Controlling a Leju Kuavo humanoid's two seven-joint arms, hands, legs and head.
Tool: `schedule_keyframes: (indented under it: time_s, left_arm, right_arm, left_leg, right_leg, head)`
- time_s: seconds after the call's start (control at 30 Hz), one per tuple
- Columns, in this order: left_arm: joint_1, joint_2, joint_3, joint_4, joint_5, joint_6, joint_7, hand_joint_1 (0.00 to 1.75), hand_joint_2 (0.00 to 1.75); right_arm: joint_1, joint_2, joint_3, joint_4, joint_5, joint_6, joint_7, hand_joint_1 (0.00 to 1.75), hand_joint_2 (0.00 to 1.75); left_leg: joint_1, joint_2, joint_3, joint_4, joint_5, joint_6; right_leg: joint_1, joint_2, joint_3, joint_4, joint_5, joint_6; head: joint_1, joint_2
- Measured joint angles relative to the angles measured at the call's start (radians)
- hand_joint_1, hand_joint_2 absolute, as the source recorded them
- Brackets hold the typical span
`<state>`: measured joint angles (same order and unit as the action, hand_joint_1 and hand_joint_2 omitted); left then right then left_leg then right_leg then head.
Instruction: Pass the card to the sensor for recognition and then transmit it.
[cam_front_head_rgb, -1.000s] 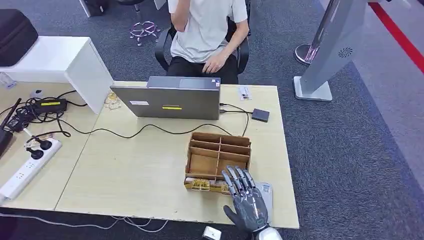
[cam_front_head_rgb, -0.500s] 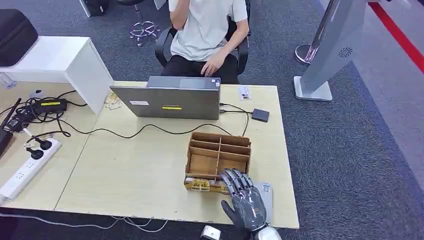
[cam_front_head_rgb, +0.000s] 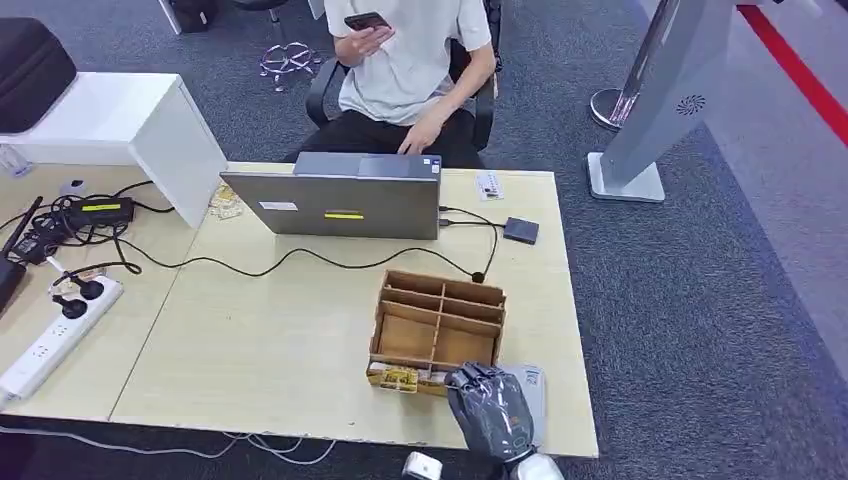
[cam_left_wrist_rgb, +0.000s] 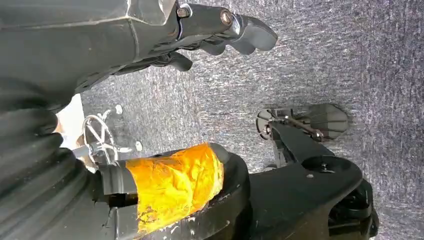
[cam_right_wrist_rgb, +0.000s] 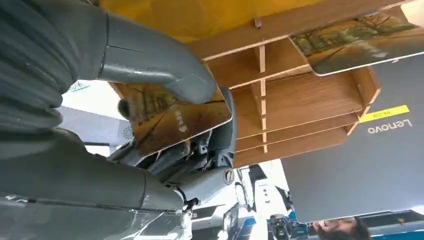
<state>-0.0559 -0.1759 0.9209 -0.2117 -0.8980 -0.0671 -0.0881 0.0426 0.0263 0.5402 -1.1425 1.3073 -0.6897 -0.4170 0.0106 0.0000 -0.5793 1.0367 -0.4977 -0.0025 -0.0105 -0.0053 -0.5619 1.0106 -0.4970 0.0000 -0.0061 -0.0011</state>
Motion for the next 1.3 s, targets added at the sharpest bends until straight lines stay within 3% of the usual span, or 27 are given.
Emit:
schedule_keyframes:
  time_s: [0.2,0.47,0.63,0.77,0.9,0.97,1.13,1.3]
  left_arm:
    - [0.000,0.000,0.000,0.000,0.007,0.011,-0.065,0.00,1.75]
    - [0.000,0.001,0.000,0.000,-0.003,-0.005,-0.032,0.00,1.75]
    - [0.001,0.003,0.000,0.000,-0.013,0.001,-0.032,0.00,1.75]
    - [0.001,0.007,0.000,0.000,-0.029,-0.016,-0.040,0.00,1.75]
    - [0.001,0.011,0.000,0.000,-0.048,-0.042,-0.055,0.00,1.75]
    - [0.001,0.013,0.000,0.000,-0.055,-0.051,-0.059,0.00,1.75]
    - [0.001,0.016,0.000,0.000,-0.066,-0.068,-0.067,0.00,1.75]
    - [0.001,0.018,0.000,0.000,-0.083,-0.074,-0.076,0.00,1.75]
  right_arm:
    - [0.010,0.000,-0.011,-0.007,-0.015,0.000,0.000,1.75,1.75]
    - [-0.005,0.014,-0.027,-0.008,-0.148,0.000,-0.032,1.75,1.75]
    - [-0.030,0.014,-0.013,-0.059,-0.246,0.011,0.057,1.75,1.75]
    - [-0.102,0.014,-0.003,-0.181,-0.386,0.145,0.119,1.75,1.75]
    - [-0.203,0.022,-0.015,-0.295,-0.645,0.460,0.189,1.75,1.75]
    - [-0.260,0.028,-0.029,-0.324,-0.692,0.537,0.218,1.75,1.75]
    - [-0.385,0.039,-0.080,-0.327,-0.716,0.594,0.247,1.75,1.75]
    - [-0.462,0.051,-0.104,-0.294,-0.663,0.573,0.283,1.75,1.75]
  left_leg:
    - [0.000,0.000,0.000,0.000,0.000,0.000]
    - [0.000,0.000,0.000,0.000,0.000,0.000]
    - [0.000,0.000,0.000,0.000,0.000,0.000]
    - [0.000,0.001,0.000,0.000,0.001,-0.001]
    - [0.000,0.001,0.000,0.000,0.003,-0.001]
    - [0.000,0.001,0.000,0.000,0.003,-0.001]
    - [0.000,0.001,0.000,0.000,0.004,0.000]
    - [0.000,0.000,-0.001,0.000,0.004,0.000]
  right_leg:
    - [0.000,0.000,0.000,0.000,0.000,0.000]
    - [0.000,0.000,0.000,0.000,0.000,0.000]
    - [0.000,0.001,0.000,0.000,0.001,0.000]
    - [0.000,0.002,0.000,0.001,0.001,0.000]
    - [0.000,0.002,0.000,0.001,0.002,0.000]
    - [0.000,0.002,0.000,0.001,0.002,0.000]
    - [0.000,0.001,0.000,0.001,0.003,0.000]
    - [0.000,0.001,0.000,0.001,0.003,0.000]
  head:
    - [0.000,0.000]
    - [0.000,0.000]
    - [0.000,0.000]
    - [0.000,0.000]
    - [0.000,0.000]
    - [0.000,0.000]
    - [0.000,0.000]
    - [0.000,0.000]
